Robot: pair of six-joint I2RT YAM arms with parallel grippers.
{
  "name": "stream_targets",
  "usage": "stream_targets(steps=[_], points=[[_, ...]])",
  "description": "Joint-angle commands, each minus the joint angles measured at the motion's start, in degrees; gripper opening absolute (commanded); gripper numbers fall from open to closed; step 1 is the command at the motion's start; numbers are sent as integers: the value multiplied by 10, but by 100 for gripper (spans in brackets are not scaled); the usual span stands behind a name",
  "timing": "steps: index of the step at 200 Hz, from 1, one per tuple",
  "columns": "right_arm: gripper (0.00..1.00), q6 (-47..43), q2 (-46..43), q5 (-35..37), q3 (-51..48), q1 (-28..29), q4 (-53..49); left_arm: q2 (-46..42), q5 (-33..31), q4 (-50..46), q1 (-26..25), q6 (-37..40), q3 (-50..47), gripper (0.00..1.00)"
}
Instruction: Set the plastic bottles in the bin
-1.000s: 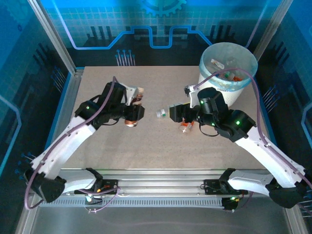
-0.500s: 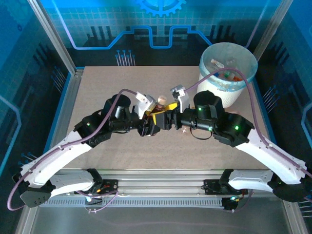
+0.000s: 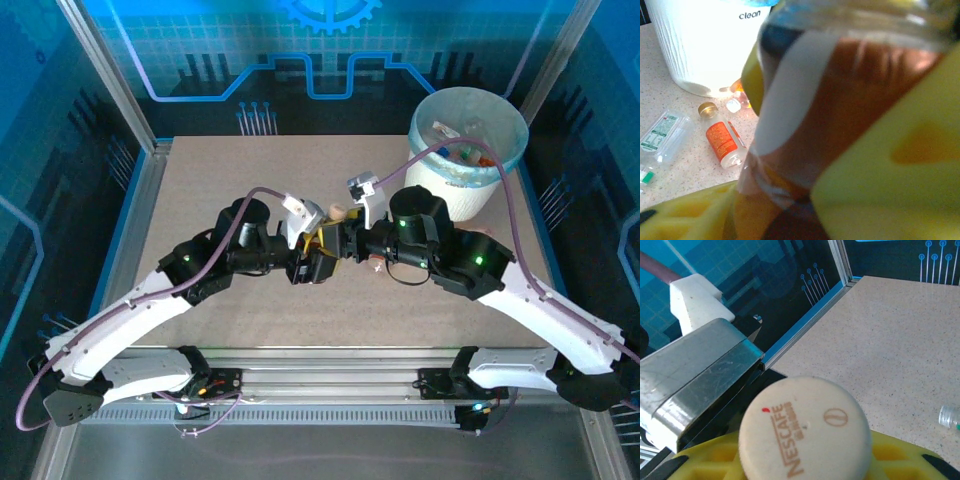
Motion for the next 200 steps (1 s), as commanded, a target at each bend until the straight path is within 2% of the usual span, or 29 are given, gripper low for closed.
stream_targets(steps=[1,21,37,55,73,102,122,167,200], points=[[32,-31,2,67,33,0,-16,-9,-3,36,-5,11,2,71],[26,-69,8,98,73,-14,-41,-15,-45,63,-6,7,4,89],[21,-106,19,114,120,-43,-63,-21,-71,91,-5,7,4,99],[21,-147,41,130,183,-100,-88,-32,-104,119,-5,12,4,99],[21,-188,71,151,231,-183,-91,-40,-129,130,-5,20,7,99],[21,-235,142,192,283,-319,-56,-45,-138,127,-5,45,14,99],[22,-253,215,213,336,-384,-49,-40,-146,118,-5,61,21,99],[23,-272,406,241,510,-465,-133,-13,-157,103,-5,70,35,99],[25,-269,496,249,565,-496,-180,9,-157,109,-5,71,33,99]])
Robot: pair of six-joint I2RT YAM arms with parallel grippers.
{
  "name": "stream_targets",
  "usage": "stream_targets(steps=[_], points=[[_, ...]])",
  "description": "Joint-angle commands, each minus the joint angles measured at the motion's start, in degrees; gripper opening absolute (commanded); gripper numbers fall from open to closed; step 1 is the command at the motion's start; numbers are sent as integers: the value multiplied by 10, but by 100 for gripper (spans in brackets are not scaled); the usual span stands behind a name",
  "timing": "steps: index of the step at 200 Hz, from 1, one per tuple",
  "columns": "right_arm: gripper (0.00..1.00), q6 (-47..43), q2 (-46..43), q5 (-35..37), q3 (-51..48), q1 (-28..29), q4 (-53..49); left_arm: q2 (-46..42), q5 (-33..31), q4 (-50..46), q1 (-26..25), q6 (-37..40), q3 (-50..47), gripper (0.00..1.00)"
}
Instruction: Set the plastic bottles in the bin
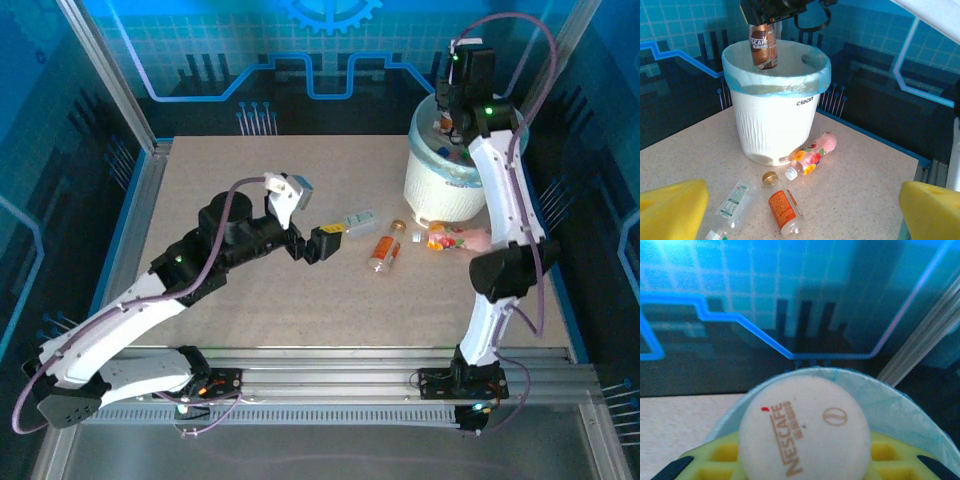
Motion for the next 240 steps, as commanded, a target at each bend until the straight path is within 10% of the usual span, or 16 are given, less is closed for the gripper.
stream_targets(steps=[1,150,240], points=[[26,-10,36,24,39,-22,-55,15,-10,1,-3,15,15,99],[33,-22,121,33,-17,-66,0,57,-15,40,-2,0,-10,99],[31,-8,49,-107,-59,-56,132,88,1,47,-2,-5,5,99]])
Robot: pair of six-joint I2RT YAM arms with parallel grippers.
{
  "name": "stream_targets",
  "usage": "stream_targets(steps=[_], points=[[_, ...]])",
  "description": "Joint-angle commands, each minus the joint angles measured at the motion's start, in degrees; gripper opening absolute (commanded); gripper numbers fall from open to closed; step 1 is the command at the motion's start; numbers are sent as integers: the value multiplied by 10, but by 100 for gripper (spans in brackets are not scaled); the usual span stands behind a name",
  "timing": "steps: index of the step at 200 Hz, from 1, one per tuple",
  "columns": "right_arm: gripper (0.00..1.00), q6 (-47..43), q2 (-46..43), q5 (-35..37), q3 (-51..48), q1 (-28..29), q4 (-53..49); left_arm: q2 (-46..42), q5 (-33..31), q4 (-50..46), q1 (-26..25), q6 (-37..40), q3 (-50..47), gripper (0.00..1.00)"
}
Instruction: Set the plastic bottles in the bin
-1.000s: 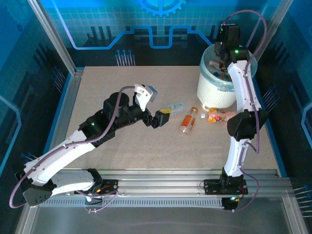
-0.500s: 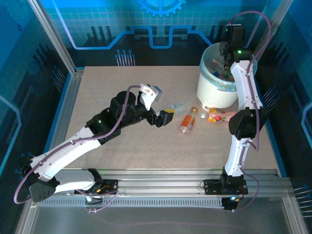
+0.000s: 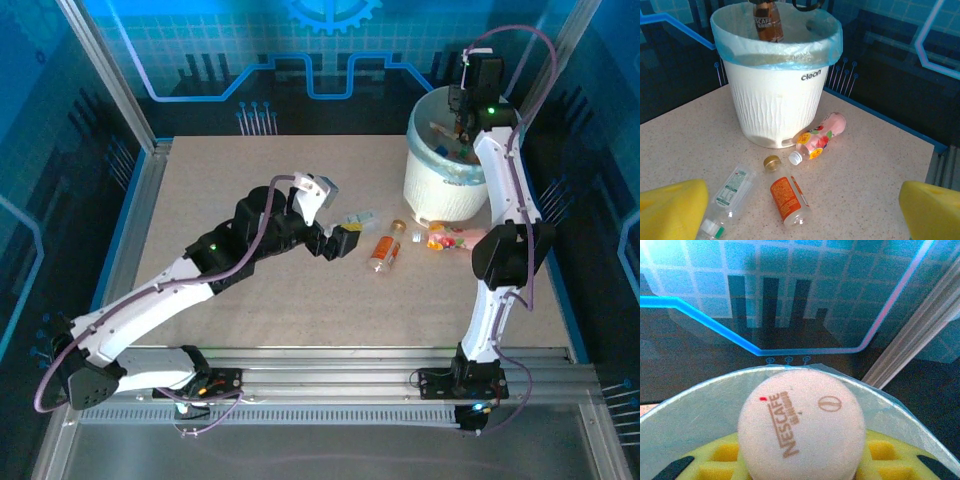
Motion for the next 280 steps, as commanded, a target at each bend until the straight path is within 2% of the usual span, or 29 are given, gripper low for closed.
stream_targets(steps=[1,79,129,152,198,229,255,280], points=[[31,12,2,-66,-8,6,23,7,7,17,-2,-3,10,99],[34,-9,21,-123,-19,10,28,19,10,18,-1,1,15,99],[37,-6,-13,-116,-147,-2,76,14,7,16,-1,4,11,99],[39,10,-23,-120,-172,-11,71,12,10,15,-2,1,9,99],[48,36,-50,-148,-163,-21,35,1,15,15,-2,-10,5,99],[56,39,-89,-210,-138,-22,5,-18,14,16,-2,-22,-6,99],[63,32,-144,-263,-158,-21,-7,-46,11,17,-2,-34,-27,99],[68,34,-202,-259,-202,-22,-11,-79,1,8,-2,-37,-45,99]])
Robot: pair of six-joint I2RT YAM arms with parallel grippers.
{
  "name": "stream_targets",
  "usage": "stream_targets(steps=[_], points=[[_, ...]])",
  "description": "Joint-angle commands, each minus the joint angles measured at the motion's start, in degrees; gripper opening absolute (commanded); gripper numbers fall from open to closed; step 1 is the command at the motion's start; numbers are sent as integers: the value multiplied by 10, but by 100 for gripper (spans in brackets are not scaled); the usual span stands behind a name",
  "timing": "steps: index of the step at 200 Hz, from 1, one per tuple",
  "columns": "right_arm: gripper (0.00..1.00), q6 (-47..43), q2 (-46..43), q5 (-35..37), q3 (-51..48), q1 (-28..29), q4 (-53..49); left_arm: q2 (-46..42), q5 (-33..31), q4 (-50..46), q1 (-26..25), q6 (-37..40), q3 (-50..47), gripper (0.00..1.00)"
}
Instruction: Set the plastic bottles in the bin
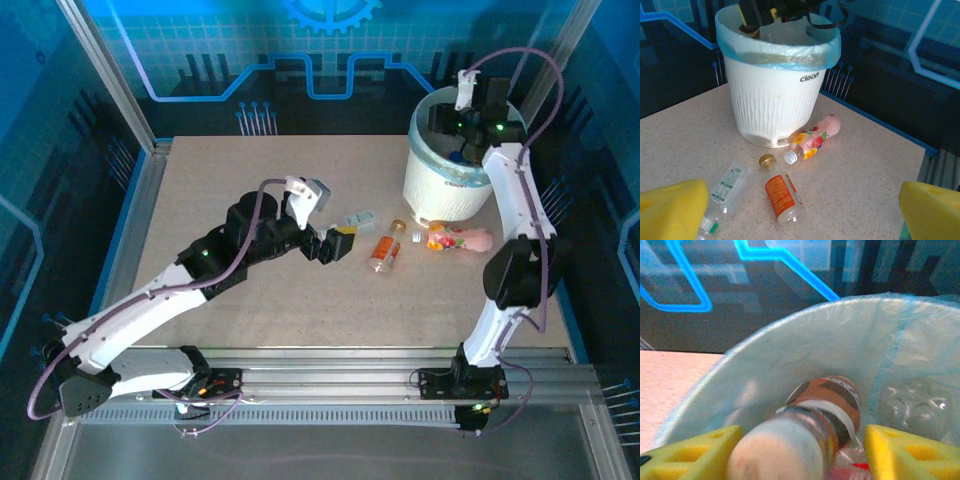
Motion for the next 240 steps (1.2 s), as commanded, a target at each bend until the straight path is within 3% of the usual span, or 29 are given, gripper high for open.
stream_targets(steps=[1,34,54,88,119,138,158,179,206,240], points=[[68,1,-80,-31,-30,-6,-16,-39,-4,6,-2,-16,-19,99],[68,19,-146,-22,-97,-6,17,-74,-22,-17,-2,-11,-29,99],[57,52,-137,-33,-93,-5,34,-86,-29,-24,-2,-9,-31,99],[38,83,3,-48,97,9,-75,-92,-30,-28,-2,-26,-30,99],[31,89,148,-35,296,19,-202,-99,-31,-35,-3,-42,-33,99],[30,81,185,-16,356,19,-266,-104,-34,-41,-3,-43,-36,99],[29,63,158,29,320,18,-285,-108,-41,-45,-3,-41,-40,99],[29,51,90,71,212,6,-249,-108,-39,-44,-3,-41,-45,99],[29,40,13,93,89,-15,-202,-106,-37,-40,-3,-41,-51,99],[29,35,-1,86,43,-40,-212,-101,-37,-37,-3,-39,-53,99]])
